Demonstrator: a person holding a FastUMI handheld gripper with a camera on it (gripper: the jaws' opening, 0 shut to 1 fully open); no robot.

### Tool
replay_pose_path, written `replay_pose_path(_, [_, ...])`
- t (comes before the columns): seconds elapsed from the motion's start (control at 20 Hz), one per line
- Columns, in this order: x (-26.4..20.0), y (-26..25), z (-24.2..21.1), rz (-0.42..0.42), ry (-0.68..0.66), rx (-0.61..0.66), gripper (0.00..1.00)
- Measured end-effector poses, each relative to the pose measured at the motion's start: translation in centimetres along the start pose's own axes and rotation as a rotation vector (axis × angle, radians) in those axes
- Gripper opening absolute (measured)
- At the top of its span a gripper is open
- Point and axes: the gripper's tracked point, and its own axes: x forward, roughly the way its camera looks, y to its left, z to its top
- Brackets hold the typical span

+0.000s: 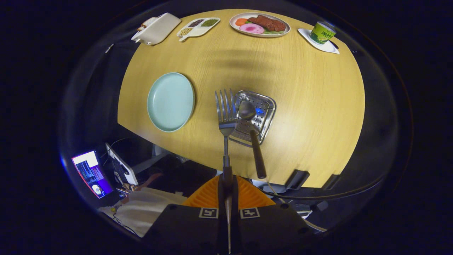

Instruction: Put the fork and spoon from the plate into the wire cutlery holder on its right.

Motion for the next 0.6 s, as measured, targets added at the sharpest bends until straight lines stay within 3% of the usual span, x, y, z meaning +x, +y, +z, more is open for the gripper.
replay_pose_path(0.2, [0.2,-0.6,-0.9,0.039,0.133,0.060,0.07])
replay_pose_path(0.6, [1.3,-1.0,0.8,0.034,0.198,0.072,0.08])
